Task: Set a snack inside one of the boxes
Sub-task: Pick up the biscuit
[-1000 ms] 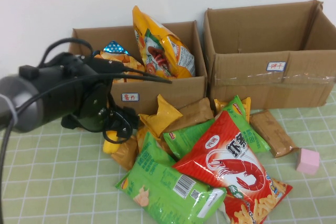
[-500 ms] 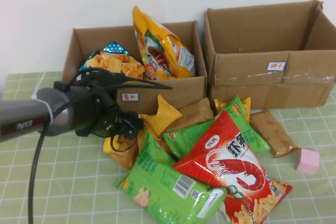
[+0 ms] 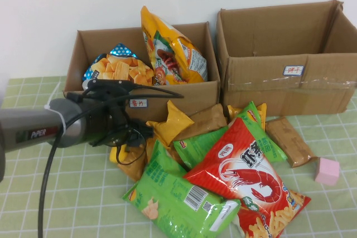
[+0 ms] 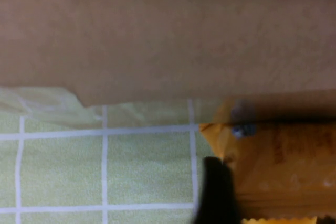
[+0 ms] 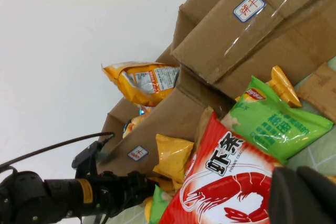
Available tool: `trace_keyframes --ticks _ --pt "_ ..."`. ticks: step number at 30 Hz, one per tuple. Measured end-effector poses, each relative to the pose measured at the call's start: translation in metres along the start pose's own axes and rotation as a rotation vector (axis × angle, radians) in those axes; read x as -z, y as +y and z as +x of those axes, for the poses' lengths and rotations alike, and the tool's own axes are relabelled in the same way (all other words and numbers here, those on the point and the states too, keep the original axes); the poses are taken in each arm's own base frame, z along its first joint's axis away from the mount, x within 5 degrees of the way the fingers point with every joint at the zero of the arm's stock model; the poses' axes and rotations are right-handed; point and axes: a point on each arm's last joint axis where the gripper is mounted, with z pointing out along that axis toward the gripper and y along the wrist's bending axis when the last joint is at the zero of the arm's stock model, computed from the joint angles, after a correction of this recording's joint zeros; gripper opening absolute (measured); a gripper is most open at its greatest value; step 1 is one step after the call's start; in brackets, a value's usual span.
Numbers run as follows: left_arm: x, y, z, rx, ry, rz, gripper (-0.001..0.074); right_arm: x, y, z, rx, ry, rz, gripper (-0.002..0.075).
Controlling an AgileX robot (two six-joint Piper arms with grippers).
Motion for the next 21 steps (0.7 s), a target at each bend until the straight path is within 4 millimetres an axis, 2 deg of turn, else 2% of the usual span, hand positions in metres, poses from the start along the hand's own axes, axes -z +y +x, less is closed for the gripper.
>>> trace_keyframes --ticks 2,12,16,21 --pt "0.0 0.0 0.0 -0.004 -0.004 -0.002 0.0376 0.0 0.0 0.0 -0.001 0.0 0.0 -0.0002" --pt "0.004 0.002 -0.002 0.001 -0.007 -0.013 0.0379 0.0 0.0 0.0 0.0 0.0 0.0 -0.0002" --pt "0.022 0.007 -0.01 -0.019 -0.016 -0.037 0.0379 0.0 0.0 0.0 0.0 0.0 0.0 -0.0002" --pt "0.058 0.012 -0.02 -0.069 -0.01 -0.018 0.0378 0.0 0.0 0.0 0.0 0.0 0.0 -0.0002"
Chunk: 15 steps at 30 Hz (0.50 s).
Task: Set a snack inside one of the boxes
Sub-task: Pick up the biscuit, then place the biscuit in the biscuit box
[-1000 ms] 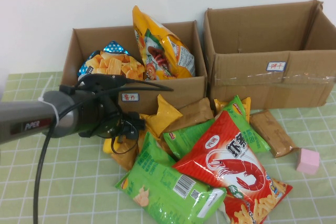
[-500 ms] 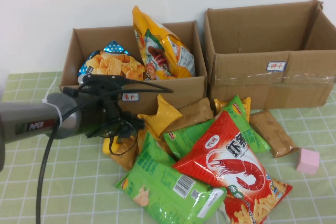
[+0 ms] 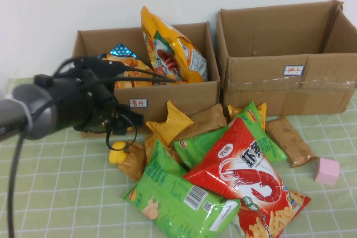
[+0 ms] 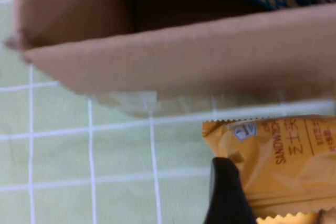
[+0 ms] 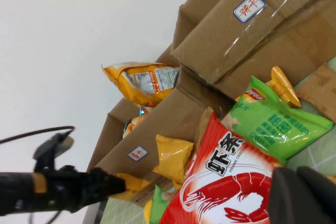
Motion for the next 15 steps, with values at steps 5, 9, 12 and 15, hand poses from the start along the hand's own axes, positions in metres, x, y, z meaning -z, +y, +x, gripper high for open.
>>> trace_keyframes --ticks 5,9,12,15 --pt "0.028 0.001 0.001 -0.068 0.066 0.069 0.0378 0.0 0.0 0.0 0.0 -0.002 0.0 -0.0002" --pt "0.052 -0.004 0.001 -0.121 0.092 0.208 0.0378 0.0 0.0 0.0 0.0 -0.004 0.001 -0.0002" --pt "0.073 -0.013 0.0 -0.195 0.067 0.316 0.0378 0.0 0.0 -0.001 0.0 -0.007 0.001 -0.0002" --pt "0.093 -0.029 0.0 -0.271 -0.011 0.421 0.0378 0.0 0.0 -0.001 0.002 -0.009 0.003 -0.0002"
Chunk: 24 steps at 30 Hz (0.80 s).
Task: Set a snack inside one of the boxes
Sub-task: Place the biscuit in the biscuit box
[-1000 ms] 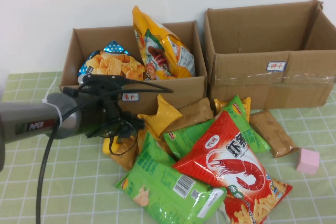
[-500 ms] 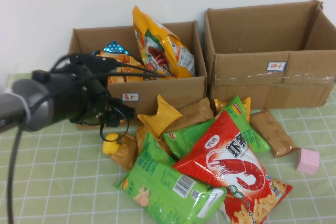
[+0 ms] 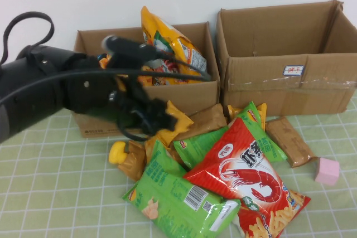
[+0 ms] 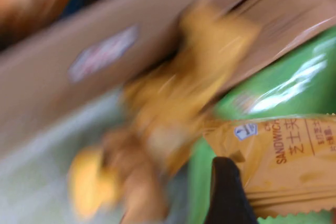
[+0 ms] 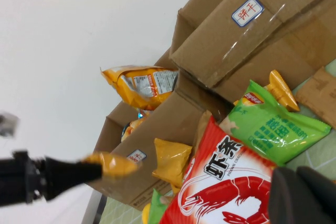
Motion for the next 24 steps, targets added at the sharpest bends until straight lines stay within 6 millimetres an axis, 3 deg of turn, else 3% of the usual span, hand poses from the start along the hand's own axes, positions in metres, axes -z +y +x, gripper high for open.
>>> trace_keyframes --ticks 6,13,20,24 --pt "0.017 -0.043 -0.028 -0.16 -0.275 0.093 0.0378 0.0 0.0 0.0 0.001 0.0 0.001 -0.0002" --pt "0.024 -0.057 -0.089 -0.162 -0.586 0.109 0.0378 0.0 0.0 0.0 0.002 0.0 0.001 -0.0002" --pt "-0.013 -0.069 -0.146 -0.16 -0.671 0.122 0.0378 0.0 0.0 0.0 0.002 0.0 0.001 -0.0002" --pt "-0.057 -0.074 -0.159 -0.163 -0.606 0.131 0.0378 0.0 0.0 0.001 0.002 0.008 -0.001 -0.0002"
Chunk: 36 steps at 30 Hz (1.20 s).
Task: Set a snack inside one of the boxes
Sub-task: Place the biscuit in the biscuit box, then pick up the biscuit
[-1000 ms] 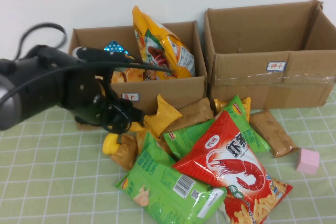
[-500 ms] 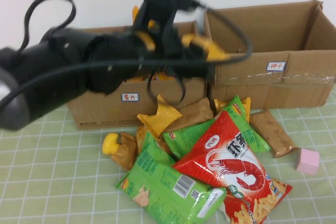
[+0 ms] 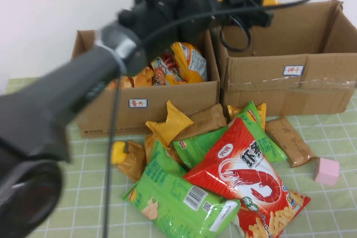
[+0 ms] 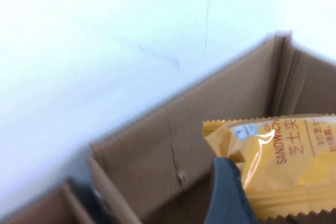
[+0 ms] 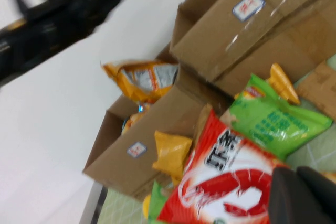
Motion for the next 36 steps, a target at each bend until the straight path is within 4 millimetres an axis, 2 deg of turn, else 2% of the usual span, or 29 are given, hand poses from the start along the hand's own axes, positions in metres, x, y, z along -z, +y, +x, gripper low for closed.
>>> trace_keyframes --ticks 3,7,9,12,14,17,19,22,25,29,33,36 --pt "-0.031 0.002 0.022 0.012 0.046 0.007 0.0382 0.0 0.001 0.004 0.006 0.044 -0.007 -0.0002" --pt "-0.056 0.003 0.041 0.024 0.084 0.012 0.0487 0.001 0.001 0.01 0.027 0.108 -0.01 -0.0002" --pt "-0.06 0.003 0.047 0.032 0.114 0.015 0.0512 0.001 0.001 0.011 0.031 0.121 -0.011 -0.0002" --pt "-0.055 0.003 0.042 -0.007 0.139 0.007 0.0477 0.001 0.001 0.012 0.033 0.128 -0.011 -0.0002" --pt "-0.046 0.004 0.03 -0.06 0.135 -0.011 0.0405 0.001 0.001 0.012 0.033 0.129 -0.012 -0.0002" --pt "-0.02 0.007 0.001 -0.146 0.129 -0.049 0.0227 0.001 0.001 0.012 0.035 0.129 -0.011 -0.0002" --pt "0.006 0.008 -0.024 -0.193 0.122 -0.08 0.0101 0.001 0.001 0.012 0.035 0.129 -0.011 -0.0002" --pt "0.047 0.008 -0.06 -0.241 0.095 -0.104 0.0027 0.001 0.001 0.012 0.066 0.129 -0.013 -0.0002" --pt "0.078 0.007 -0.08 -0.279 0.078 -0.117 0.0008 0.001 0.001 0.011 0.081 0.126 -0.019 -0.0002" --pt "0.106 0.007 -0.083 -0.298 0.146 -0.121 0.0001 0.001 0.004 0.009 0.111 0.115 -0.025 -0.0002" --pt "0.122 0.0 -0.059 -0.355 0.252 -0.085 0.0 0.006 0.019 -0.004 0.216 0.069 -0.045 -0.0002" --pt "0.144 -0.007 -0.037 -0.358 0.266 -0.049 0.0 0.006 0.029 -0.016 0.297 0.066 -0.017 -0.0002"
